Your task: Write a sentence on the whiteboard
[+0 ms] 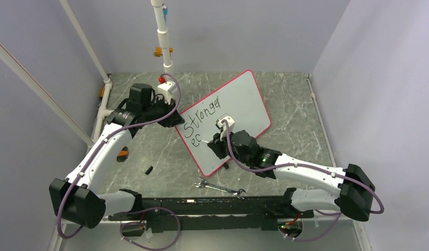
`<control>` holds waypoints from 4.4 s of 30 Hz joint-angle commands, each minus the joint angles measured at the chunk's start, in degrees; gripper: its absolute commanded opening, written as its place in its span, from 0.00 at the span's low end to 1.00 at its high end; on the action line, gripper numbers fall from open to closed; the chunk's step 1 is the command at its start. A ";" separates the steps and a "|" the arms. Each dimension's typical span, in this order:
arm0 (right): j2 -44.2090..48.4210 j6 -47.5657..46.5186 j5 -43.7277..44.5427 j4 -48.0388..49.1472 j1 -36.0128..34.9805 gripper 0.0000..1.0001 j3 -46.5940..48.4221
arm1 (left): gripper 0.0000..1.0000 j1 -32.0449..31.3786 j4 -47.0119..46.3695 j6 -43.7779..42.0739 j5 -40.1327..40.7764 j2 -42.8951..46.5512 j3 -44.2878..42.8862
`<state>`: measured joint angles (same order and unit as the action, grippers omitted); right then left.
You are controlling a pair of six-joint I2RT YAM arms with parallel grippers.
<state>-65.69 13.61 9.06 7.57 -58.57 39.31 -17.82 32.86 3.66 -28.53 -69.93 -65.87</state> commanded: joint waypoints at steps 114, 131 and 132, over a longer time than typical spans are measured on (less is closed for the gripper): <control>-2.98 -1.23 4.05 -2.85 4.16 0.00 8.21 | 0.00 0.80 -1.18 -6.19 11.22 1.64 -0.23; -3.23 0.32 -1.72 -2.42 4.16 0.00 6.17 | 0.00 0.79 -1.25 -6.25 11.39 1.80 -0.17; -3.07 0.43 -1.88 -2.44 4.12 0.00 5.93 | 0.00 0.78 -1.22 -6.22 11.39 1.81 -0.19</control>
<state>-68.27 12.80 9.85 3.44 -54.46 46.50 -17.82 33.45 3.70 -28.12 -69.58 -65.84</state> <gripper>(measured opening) 0.150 0.193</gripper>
